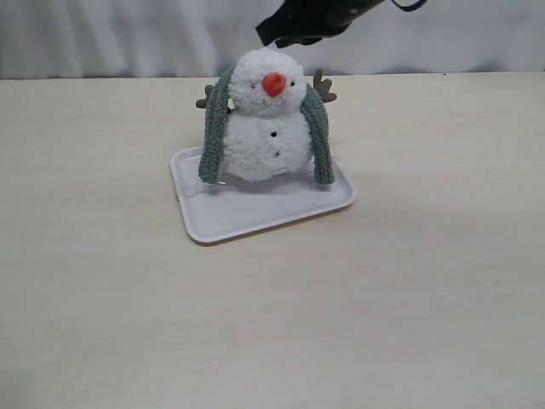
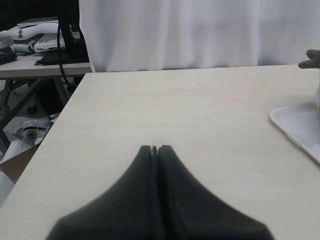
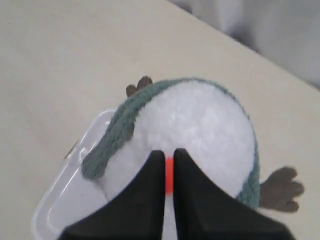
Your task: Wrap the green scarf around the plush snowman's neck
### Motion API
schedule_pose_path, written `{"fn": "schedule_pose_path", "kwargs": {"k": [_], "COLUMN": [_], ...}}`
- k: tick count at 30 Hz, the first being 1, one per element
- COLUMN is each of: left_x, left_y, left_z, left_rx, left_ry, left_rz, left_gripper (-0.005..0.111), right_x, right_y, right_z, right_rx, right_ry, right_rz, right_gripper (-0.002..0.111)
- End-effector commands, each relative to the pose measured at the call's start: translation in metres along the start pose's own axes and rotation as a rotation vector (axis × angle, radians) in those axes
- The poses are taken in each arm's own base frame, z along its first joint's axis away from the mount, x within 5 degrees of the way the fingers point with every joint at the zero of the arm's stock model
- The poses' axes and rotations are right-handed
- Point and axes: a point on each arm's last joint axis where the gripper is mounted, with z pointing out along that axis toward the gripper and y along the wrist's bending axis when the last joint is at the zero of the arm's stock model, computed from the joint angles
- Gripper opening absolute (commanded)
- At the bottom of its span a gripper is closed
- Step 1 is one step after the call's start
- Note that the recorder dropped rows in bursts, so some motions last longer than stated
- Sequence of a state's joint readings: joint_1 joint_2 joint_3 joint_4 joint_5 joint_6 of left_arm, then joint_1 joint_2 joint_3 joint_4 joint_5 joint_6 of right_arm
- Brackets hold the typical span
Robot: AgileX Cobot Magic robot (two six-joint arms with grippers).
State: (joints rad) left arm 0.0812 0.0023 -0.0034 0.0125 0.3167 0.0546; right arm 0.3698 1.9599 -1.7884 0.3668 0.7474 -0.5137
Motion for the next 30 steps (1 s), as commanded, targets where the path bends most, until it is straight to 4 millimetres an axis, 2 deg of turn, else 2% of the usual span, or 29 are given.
{"fn": "schedule_pose_path", "kwargs": {"k": [1, 3, 4, 8, 15, 22, 27, 30], "left_x": [0.000, 0.000, 0.000, 0.000, 0.000, 0.000, 0.000, -0.006], "left_y": [0.000, 0.000, 0.000, 0.000, 0.000, 0.000, 0.000, 0.003], "left_z": [0.000, 0.000, 0.000, 0.000, 0.000, 0.000, 0.000, 0.000], "left_rx": [0.000, 0.000, 0.000, 0.000, 0.000, 0.000, 0.000, -0.039], "left_ry": [-0.010, -0.010, -0.010, -0.010, -0.010, -0.010, -0.010, -0.076], "left_rz": [0.002, 0.002, 0.002, 0.002, 0.002, 0.002, 0.002, 0.151], "left_gripper": [0.000, 0.000, 0.000, 0.000, 0.000, 0.000, 0.000, 0.000], "right_x": [-0.015, -0.007, 0.004, 0.023, 0.028, 0.035, 0.028, 0.029], "right_y": [0.000, -0.005, -0.007, -0.004, 0.013, 0.017, 0.019, 0.021], "right_z": [0.019, 0.034, 0.047, 0.068, 0.061, 0.049, 0.035, 0.036], "right_rx": [0.179, 0.176, 0.162, 0.128, 0.053, 0.024, 0.025, 0.019], "right_ry": [-0.178, -0.150, -0.083, 0.042, 0.164, 0.281, 0.266, 0.267], "right_rz": [0.053, 0.103, 0.119, 0.117, 0.072, 0.063, 0.060, 0.060], "right_gripper": [0.004, 0.004, 0.004, 0.004, 0.004, 0.004, 0.004, 0.004]}}
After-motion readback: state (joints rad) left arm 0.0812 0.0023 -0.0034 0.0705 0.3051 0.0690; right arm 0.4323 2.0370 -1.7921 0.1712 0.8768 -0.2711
